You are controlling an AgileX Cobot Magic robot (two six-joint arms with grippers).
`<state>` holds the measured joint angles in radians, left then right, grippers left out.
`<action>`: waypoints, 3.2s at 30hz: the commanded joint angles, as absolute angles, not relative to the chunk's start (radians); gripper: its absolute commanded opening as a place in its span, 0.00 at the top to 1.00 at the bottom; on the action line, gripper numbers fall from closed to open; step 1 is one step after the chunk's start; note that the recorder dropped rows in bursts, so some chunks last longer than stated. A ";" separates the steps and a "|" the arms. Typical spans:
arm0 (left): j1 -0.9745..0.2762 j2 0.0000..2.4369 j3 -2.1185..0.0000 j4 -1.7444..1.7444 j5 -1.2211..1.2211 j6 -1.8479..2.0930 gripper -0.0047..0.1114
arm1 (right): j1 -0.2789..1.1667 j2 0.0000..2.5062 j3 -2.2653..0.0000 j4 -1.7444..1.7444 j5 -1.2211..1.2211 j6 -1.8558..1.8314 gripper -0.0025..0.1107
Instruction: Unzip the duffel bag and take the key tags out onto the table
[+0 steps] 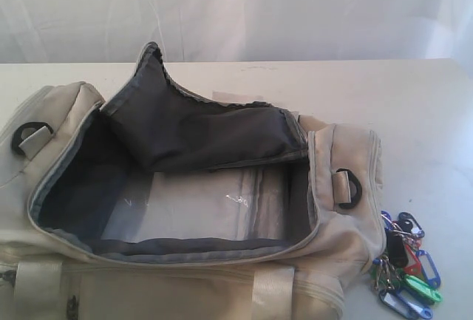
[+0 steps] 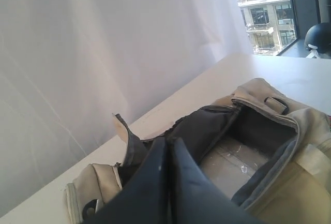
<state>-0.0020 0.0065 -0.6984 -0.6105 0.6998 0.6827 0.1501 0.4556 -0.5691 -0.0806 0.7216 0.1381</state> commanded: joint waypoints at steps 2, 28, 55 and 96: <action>0.000 0.000 -0.657 -0.610 0.701 0.675 0.96 | 0.147 0.451 -0.564 -0.078 0.710 0.143 0.98; 0.000 0.000 -0.190 -0.424 0.387 0.349 0.96 | 0.147 0.451 -0.564 -0.078 0.708 0.143 0.98; 0.031 0.000 0.000 -0.112 0.332 -0.052 0.96 | 0.147 0.451 -0.564 -0.078 0.708 0.143 0.98; 0.119 0.000 0.000 -0.036 0.329 -0.023 0.96 | 0.147 0.451 -0.564 -0.078 0.708 0.143 0.98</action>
<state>0.1154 0.0040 -0.0074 -0.0342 0.3241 -0.0231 0.1501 0.4556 -0.5691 -0.0806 0.7216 0.1381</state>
